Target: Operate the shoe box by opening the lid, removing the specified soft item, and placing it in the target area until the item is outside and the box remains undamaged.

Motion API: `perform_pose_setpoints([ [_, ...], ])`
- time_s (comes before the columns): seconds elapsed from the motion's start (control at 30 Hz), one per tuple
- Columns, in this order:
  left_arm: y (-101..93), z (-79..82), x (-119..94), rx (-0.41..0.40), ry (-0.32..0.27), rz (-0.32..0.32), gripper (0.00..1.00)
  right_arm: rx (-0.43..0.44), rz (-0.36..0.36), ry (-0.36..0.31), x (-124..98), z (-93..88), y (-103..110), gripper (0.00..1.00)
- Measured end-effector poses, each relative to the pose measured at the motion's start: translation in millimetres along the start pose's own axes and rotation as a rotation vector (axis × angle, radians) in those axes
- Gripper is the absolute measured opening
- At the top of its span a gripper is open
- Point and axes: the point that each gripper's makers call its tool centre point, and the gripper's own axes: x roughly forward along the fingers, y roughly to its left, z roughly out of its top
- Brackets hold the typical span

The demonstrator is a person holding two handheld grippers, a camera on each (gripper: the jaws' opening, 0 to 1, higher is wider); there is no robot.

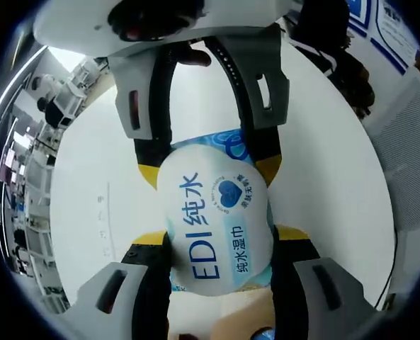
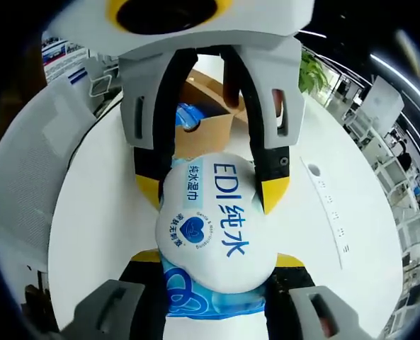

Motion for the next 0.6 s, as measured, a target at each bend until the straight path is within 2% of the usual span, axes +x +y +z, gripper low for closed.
perform_pose_setpoints([
  [0.6,-7.2,-3.1,20.4,-0.004,0.013,-0.024,0.56,0.018,0.020,0.004,18.5,-16.4,2.7,0.51],
])
